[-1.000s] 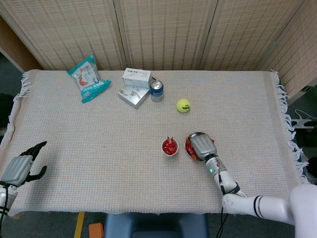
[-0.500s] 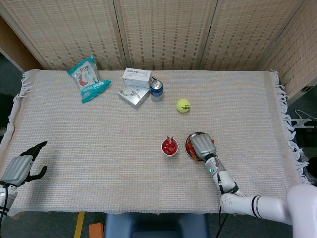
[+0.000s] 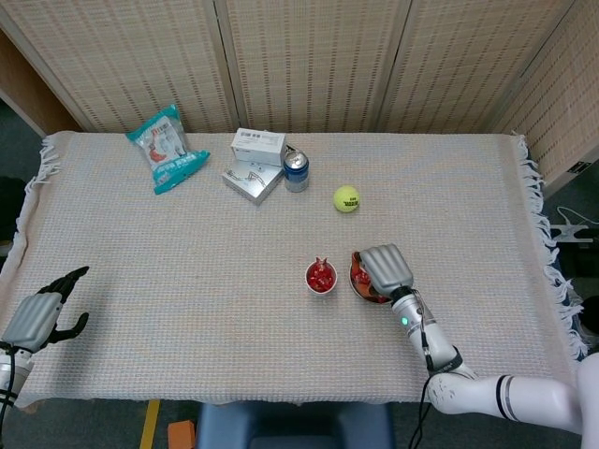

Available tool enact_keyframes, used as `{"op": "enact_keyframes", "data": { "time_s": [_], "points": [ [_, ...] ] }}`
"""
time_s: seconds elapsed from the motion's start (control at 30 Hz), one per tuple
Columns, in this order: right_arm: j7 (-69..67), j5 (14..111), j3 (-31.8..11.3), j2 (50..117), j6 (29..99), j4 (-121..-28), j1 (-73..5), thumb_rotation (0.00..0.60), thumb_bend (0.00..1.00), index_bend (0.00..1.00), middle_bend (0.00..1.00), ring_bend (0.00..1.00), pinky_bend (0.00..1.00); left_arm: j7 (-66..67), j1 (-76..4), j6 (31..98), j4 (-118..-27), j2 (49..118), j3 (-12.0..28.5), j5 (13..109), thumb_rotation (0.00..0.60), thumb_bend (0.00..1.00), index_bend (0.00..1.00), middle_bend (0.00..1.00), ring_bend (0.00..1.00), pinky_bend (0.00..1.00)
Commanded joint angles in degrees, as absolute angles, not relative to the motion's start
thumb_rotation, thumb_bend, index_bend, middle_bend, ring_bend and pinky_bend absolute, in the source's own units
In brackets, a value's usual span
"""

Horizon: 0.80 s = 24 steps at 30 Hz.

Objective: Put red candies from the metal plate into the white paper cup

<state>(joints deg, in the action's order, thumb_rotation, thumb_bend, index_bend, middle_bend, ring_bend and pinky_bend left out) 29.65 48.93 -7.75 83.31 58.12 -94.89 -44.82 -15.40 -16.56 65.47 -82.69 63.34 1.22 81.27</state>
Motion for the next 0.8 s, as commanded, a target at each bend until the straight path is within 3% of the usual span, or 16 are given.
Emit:
{"op": "enact_keyframes", "data": {
  "time_s": [0.03,0.5,0.8],
  "points": [
    [28.2,51.04,-9.33,81.78,58.77,-98.16,-44.86,0.6,0.18,0.57,0.86,0.81,1.0,-15.35,-16.59,65.36,-82.72,63.35,1.2,81.22,0.6,0.45,0.0,0.09,0.14,0.25],
    [34.96,47.81,-11.22,88.36,58.17,-97.22,-50.61,0.6,0.18,0.54,0.86,0.81,1.0,-16.68,-16.5,65.56,-82.35,63.05,1.18,81.56,0.6,0.45,0.0,0.09,0.14,0.25],
    [38.48,45.75,-10.25,89.57,59.44,-95.99,-51.66,0.6,0.18,0.5,0.86,0.81,1.0,-17.1,-16.5,65.54,-82.2,63.0,1.25,81.49,0.6,0.45,0.0,0.09,0.14,0.25]
  ]
}}
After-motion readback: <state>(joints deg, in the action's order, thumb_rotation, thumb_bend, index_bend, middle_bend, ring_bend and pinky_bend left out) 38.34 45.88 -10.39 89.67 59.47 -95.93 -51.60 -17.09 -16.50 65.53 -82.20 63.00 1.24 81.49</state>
